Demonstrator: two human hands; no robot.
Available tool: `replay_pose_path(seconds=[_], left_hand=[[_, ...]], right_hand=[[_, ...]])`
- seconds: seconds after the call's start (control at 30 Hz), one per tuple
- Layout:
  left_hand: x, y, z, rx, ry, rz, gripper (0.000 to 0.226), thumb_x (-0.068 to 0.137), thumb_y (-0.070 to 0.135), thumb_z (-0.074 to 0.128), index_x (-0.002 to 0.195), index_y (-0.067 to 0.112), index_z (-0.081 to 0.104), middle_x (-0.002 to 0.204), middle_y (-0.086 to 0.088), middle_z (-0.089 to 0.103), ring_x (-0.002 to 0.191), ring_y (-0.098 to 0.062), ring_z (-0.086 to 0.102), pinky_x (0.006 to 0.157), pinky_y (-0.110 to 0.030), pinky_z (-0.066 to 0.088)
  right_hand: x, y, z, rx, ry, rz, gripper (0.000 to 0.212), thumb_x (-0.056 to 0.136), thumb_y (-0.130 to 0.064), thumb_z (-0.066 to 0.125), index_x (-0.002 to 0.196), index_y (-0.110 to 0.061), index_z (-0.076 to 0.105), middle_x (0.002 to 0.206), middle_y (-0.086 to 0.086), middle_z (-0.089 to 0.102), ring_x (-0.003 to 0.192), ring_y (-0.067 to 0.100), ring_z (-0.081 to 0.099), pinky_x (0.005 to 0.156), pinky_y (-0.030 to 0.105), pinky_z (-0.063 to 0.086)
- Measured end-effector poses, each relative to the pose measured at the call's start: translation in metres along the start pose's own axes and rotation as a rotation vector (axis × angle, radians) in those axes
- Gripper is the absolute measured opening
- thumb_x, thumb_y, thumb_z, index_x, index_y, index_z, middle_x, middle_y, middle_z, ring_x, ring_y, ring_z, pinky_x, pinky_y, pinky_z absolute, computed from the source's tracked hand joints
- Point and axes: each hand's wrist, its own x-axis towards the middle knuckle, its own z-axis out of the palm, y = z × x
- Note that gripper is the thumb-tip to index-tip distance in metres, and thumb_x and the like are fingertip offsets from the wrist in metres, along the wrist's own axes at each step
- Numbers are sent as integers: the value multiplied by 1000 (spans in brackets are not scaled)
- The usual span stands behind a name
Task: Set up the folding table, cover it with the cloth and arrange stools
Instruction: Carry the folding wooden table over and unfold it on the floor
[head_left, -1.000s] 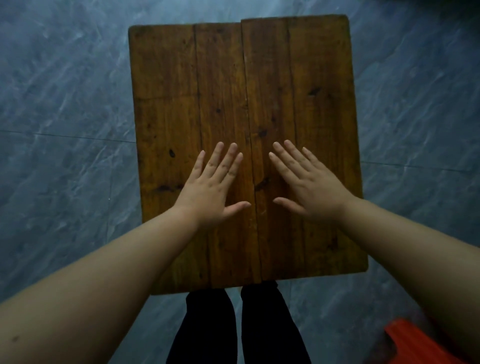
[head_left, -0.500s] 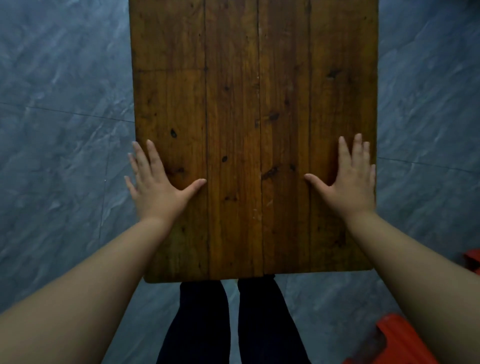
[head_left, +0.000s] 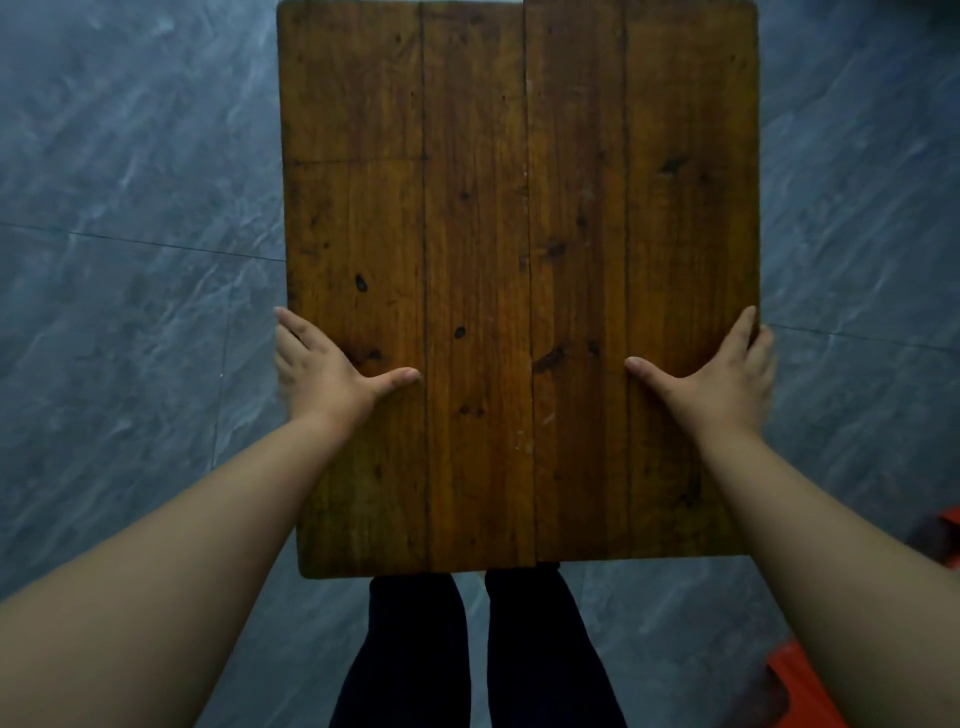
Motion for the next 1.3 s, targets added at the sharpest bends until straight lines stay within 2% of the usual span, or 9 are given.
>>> replay_pose_path(seconds=[0.27,0.43,0.77,0.97,1.2,1.3], left_hand=[[24,-5,-25,141,29,56,144,51,65,74,143,-2,-15,152,-24,3,140,-38,9,113,-47,14],[18,-6,-27,174,46,56,140,55,66,71,143,-2,-14,150,-24,12,136,-38,18,111,-44,21],[4,6,-15,198,46,23,137,59,65,68,142,-3,-16,149,-25,13,136,-37,20,110,-41,24],[7,-1,-15,194,-4,61,139,58,64,69,141,-4,-19,152,-26,2,139,-38,11,112,-43,19],[22,-15,-26,193,-17,109,140,56,62,72,141,-2,-20,153,-25,-1,140,-39,6,113,-45,14],[19,-18,-26,216,-42,114,137,59,70,62,141,0,-22,154,-23,-10,141,-38,-1,113,-47,11]], right_hand=[[-36,-12,19,35,-20,74,129,58,-79,59,149,-18,-8,156,17,2,142,38,10,112,55,19],[-37,-11,22,39,17,14,128,58,-81,52,149,-14,-7,156,20,4,141,40,9,113,55,16],[-15,-3,14,-29,36,-44,132,51,-86,42,149,-11,-4,155,21,7,139,40,14,111,51,19],[-23,-2,11,-35,2,15,129,54,-85,46,150,-16,-7,155,21,6,140,39,12,112,51,20],[-45,-11,23,-17,-67,78,128,59,-82,51,148,-17,-15,156,19,-2,142,39,6,113,53,15],[-47,-10,25,20,-74,88,127,58,-83,46,148,-17,-14,157,18,-6,142,39,3,114,54,12]])
